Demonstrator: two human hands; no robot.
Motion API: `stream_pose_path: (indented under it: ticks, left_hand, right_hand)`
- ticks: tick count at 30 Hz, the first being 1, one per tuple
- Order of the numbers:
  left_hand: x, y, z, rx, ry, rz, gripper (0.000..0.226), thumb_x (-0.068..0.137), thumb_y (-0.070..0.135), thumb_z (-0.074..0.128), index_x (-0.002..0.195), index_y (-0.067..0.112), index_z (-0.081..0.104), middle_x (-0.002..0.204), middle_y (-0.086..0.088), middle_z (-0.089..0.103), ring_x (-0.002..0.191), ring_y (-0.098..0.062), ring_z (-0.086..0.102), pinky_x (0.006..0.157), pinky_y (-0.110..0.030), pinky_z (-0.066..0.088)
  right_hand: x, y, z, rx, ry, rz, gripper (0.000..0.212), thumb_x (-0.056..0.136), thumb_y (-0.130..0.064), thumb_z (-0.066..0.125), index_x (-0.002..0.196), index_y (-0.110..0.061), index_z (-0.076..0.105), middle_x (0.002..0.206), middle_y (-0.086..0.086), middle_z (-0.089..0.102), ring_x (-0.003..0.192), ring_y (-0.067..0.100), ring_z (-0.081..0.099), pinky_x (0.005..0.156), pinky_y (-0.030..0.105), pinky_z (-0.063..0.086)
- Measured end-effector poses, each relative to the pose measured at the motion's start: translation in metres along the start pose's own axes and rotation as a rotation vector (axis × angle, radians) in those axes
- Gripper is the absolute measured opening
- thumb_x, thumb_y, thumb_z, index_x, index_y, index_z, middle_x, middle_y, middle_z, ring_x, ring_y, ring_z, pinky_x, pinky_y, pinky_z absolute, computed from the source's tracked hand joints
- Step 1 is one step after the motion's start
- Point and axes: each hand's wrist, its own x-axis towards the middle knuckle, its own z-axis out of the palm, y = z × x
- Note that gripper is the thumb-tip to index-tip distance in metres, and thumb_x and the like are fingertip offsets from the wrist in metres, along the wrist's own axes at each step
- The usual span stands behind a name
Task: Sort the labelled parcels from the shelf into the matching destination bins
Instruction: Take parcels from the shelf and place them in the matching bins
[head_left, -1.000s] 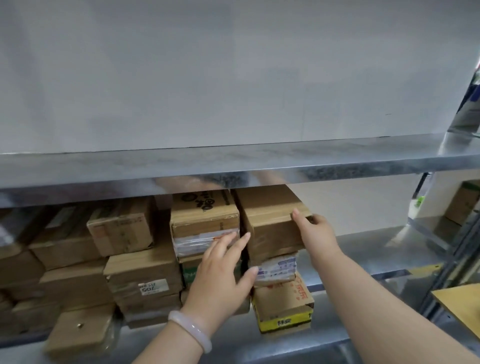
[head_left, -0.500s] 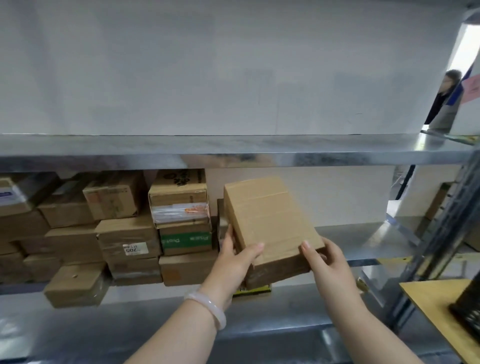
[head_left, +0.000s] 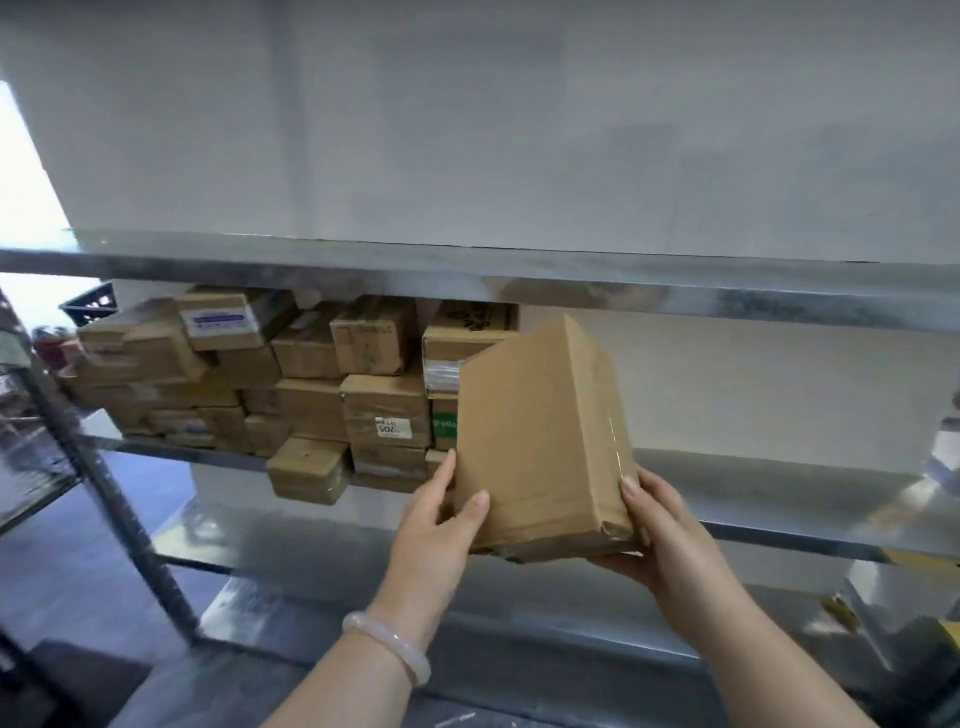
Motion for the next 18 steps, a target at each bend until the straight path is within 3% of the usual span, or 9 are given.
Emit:
stream_pose_path:
  ticks: [2,4,6,8,11,13,16,18]
  left_hand:
    - [-0.003,0.0,-0.021,0.161,0.069,0.065,0.07,0.088,0.045,0.068,0.15,0.041,0.034,0.143,0.006,0.047,0.121,-0.006,0.052,0.092,-0.016,0.044]
    - [-0.007,0.001,-0.042,0.273,0.058,0.107,0.081,0.078,0.061,0.071,0.148,0.049,0.032,0.141,0.014,0.047,0.12,-0.003,0.051,0.093,-0.017,0.043]
    - [-0.012,0.005,-0.065,0.146,-0.037,0.063,0.089,0.061,0.077,0.074,0.138,0.065,0.032,0.132,0.027,0.056,0.118,0.002,0.055,0.095,-0.019,0.048]
    - [-0.016,0.006,-0.089,-0.002,-0.105,-0.004,0.1,0.055,0.08,0.077,0.141,0.06,0.03,0.128,0.026,0.061,0.119,0.0,0.058,0.103,-0.034,0.05]
    - [-0.022,0.004,-0.131,-0.039,0.067,-0.015,0.107,0.047,0.078,0.082,0.14,0.046,0.039,0.121,0.015,0.067,0.112,-0.005,0.063,0.099,-0.039,0.053]
    - [-0.027,0.003,-0.167,-0.002,0.21,0.014,0.092,0.054,0.075,0.078,0.136,0.045,0.046,0.13,0.004,0.061,0.118,-0.014,0.059,0.1,-0.043,0.052]
    - [-0.033,0.006,-0.224,0.027,0.285,0.047,0.09,0.07,0.07,0.071,0.147,0.046,0.034,0.141,0.01,0.052,0.127,-0.016,0.052,0.106,-0.047,0.046]
    - [-0.037,0.009,-0.257,0.004,0.308,0.046,0.104,0.061,0.077,0.072,0.15,0.045,0.028,0.142,0.015,0.05,0.128,-0.013,0.051,0.108,-0.046,0.045]
  right_hand:
    - [-0.006,0.01,0.024,-0.071,-0.018,-0.056,0.07,0.067,-0.053,0.074,0.13,-0.03,0.054,0.122,0.0,0.065,0.102,0.018,0.068,0.078,0.043,0.06]
    - [-0.009,0.02,0.051,-0.189,-0.039,-0.131,0.065,0.068,-0.049,0.076,0.128,-0.036,0.053,0.124,-0.006,0.063,0.107,0.012,0.065,0.083,0.039,0.059]
    - [-0.011,0.03,0.082,-0.372,-0.077,-0.218,0.062,0.068,-0.048,0.079,0.123,-0.048,0.05,0.119,-0.018,0.062,0.106,-0.002,0.061,0.084,0.028,0.057]
    - [-0.013,0.038,0.115,-0.573,-0.133,-0.272,0.06,0.069,-0.055,0.078,0.119,-0.059,0.044,0.115,-0.027,0.058,0.103,-0.012,0.056,0.077,0.017,0.055]
    - [-0.017,0.05,0.163,-0.699,-0.234,-0.346,0.069,0.07,-0.066,0.068,0.131,-0.061,0.036,0.127,-0.034,0.048,0.116,-0.01,0.048,0.09,0.024,0.051]
    - [-0.021,0.059,0.199,-0.789,-0.312,-0.424,0.069,0.071,-0.077,0.055,0.133,-0.069,0.026,0.134,-0.039,0.037,0.125,-0.014,0.035,0.098,0.024,0.041]
    - [-0.029,0.074,0.255,-0.924,-0.421,-0.501,0.071,0.075,-0.081,0.04,0.14,-0.064,0.017,0.151,-0.032,0.019,0.139,-0.007,0.017,0.114,0.034,0.029]
    - [-0.036,0.085,0.292,-0.945,-0.488,-0.565,0.068,0.083,-0.072,0.043,0.142,-0.059,0.013,0.155,-0.031,0.008,0.143,-0.006,0.007,0.119,0.034,0.02]
